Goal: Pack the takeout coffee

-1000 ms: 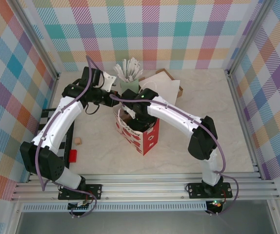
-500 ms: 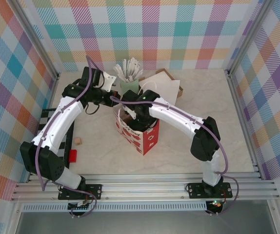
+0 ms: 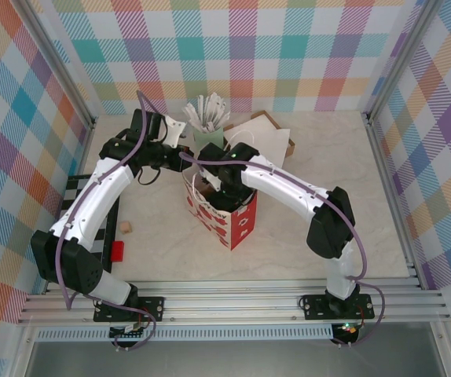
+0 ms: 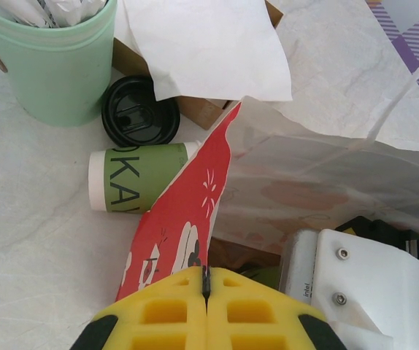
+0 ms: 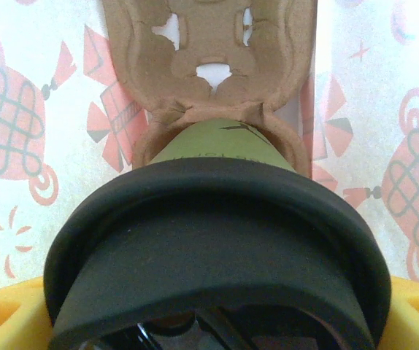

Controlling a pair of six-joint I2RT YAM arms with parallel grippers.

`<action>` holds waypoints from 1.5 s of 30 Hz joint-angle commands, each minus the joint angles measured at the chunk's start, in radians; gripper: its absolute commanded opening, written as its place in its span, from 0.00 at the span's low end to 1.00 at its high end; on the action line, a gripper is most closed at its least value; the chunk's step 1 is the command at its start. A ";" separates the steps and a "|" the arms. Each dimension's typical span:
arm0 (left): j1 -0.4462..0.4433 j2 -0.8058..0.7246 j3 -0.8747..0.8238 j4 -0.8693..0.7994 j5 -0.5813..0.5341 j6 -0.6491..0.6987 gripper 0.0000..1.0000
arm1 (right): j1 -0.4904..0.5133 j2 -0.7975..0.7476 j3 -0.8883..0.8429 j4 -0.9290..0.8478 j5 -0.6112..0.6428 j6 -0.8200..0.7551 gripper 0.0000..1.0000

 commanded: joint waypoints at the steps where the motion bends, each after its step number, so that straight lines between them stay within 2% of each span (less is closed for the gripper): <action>1: 0.005 -0.014 -0.013 -0.013 -0.009 -0.015 0.00 | 0.001 0.045 0.021 -0.016 -0.042 0.014 0.42; 27: 0.005 -0.030 -0.015 -0.019 0.000 0.014 0.00 | -0.005 0.090 0.045 -0.057 -0.034 0.019 0.41; 45: 0.005 -0.051 -0.033 0.007 0.008 0.028 0.00 | -0.005 0.132 0.169 -0.231 -0.008 0.065 0.41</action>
